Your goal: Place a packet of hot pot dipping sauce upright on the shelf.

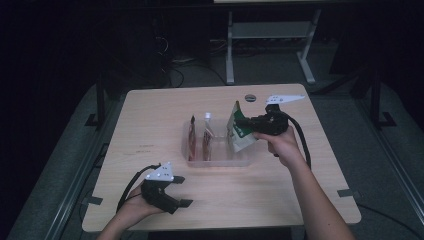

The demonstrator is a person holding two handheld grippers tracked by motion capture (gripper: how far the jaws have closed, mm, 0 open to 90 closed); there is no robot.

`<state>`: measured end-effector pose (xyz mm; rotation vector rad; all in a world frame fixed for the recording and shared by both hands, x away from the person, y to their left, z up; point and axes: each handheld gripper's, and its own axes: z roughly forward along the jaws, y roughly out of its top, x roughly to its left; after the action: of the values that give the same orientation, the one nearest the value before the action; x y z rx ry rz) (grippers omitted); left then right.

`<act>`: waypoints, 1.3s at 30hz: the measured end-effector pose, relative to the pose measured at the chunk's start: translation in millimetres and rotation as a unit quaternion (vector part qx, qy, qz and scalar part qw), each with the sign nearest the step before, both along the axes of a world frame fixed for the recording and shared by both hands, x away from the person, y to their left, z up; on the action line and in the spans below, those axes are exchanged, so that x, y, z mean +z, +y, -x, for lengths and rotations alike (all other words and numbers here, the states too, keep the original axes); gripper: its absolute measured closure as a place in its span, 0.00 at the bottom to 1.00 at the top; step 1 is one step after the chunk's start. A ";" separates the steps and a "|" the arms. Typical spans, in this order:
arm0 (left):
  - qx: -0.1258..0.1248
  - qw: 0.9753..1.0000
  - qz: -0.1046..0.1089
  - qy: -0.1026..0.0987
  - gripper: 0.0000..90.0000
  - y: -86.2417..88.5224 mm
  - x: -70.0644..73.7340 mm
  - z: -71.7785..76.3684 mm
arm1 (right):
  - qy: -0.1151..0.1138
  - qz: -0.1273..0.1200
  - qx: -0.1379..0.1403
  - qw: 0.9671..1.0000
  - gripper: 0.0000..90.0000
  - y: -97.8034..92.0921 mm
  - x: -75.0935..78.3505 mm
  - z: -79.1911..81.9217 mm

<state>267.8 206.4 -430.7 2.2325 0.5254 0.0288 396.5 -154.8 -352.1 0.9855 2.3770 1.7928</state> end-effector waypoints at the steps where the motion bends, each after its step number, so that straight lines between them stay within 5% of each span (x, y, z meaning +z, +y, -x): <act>1: 0.000 1.000 0.000 0.000 0.19 0.0 -0.3 -0.2 | 0.000 0.004 -0.002 1.000 1.00 1.1 -1.5 -1.3; 10: -0.001 1.000 -0.005 0.000 0.19 1.7 -1.6 -2.1 | 0.000 0.021 -0.017 1.000 0.96 8.0 -8.5 -6.9; 15: 0.001 1.000 -0.003 0.001 0.19 1.2 -1.8 -2.4 | 0.002 0.026 -0.022 0.999 0.82 7.2 -8.5 -6.7; 25: 0.011 1.000 -0.003 0.000 0.18 3.0 1.6 -8.1 | -0.006 0.052 -0.015 0.999 0.38 2.9 1.6 8.3; 39: 0.018 1.000 -0.003 -0.007 0.18 10.1 2.1 -8.6 | -0.042 0.082 -0.018 0.996 0.21 -16.6 -3.2 42.3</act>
<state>276.4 216.5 -428.6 2.2259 0.5582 0.0657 354.2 -171.4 -355.2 0.9096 2.3938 1.5640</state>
